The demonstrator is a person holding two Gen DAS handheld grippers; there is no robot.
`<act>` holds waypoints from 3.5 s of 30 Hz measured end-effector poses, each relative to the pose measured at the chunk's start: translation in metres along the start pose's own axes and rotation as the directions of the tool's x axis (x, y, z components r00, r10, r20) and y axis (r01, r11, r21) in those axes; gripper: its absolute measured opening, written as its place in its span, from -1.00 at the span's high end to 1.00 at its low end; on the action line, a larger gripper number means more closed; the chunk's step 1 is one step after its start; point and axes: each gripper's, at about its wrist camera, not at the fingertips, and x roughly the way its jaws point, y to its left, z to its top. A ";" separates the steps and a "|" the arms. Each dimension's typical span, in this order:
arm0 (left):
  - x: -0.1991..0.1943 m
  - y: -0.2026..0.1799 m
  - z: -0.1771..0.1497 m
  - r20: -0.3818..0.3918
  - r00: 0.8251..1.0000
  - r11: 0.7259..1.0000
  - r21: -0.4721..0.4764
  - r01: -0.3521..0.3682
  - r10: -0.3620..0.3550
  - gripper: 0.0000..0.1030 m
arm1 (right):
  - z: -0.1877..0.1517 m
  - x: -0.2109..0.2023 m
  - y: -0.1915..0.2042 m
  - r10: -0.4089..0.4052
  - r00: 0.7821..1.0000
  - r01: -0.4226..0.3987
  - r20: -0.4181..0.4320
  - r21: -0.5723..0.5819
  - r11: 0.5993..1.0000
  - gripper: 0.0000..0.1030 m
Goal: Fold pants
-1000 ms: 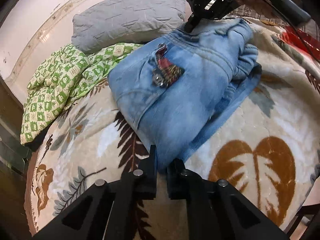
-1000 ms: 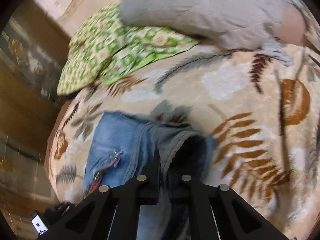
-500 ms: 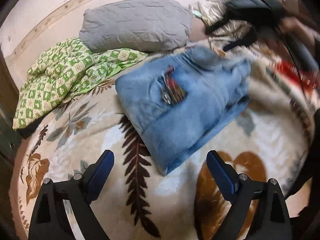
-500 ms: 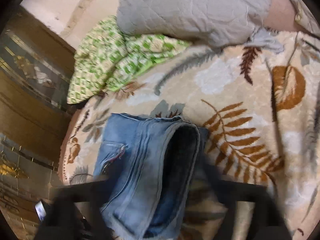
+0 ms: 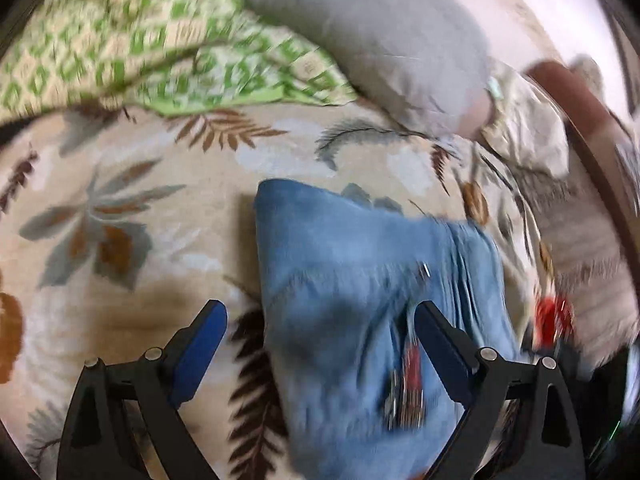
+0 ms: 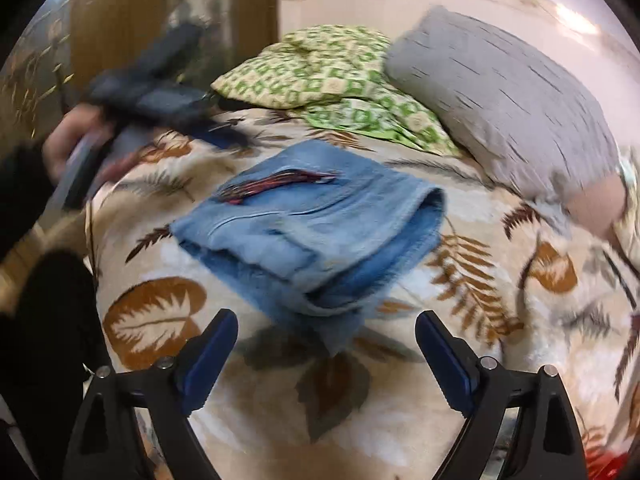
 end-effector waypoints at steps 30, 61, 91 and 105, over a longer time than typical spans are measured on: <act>0.078 -0.008 0.051 -0.196 0.975 0.995 0.030 -0.098 0.102 -0.11 | -0.024 0.021 -0.035 0.131 0.991 -0.129 0.002 0.165 0.978 0.85; 0.078 -0.003 0.073 -0.193 0.974 0.993 0.023 -0.114 0.116 -0.12 | -0.008 0.023 -0.033 0.256 0.950 -0.302 0.176 0.329 0.895 0.82; -0.018 -0.017 -0.018 0.052 0.996 0.970 0.230 -0.079 0.069 -0.86 | 0.009 -0.006 -0.048 0.183 0.959 -0.264 0.216 0.446 0.855 -0.76; -0.029 -0.061 -0.136 0.195 0.974 0.679 0.700 -0.221 0.115 -0.86 | 0.060 0.060 -0.127 0.260 0.954 -0.289 0.152 0.700 0.653 -0.76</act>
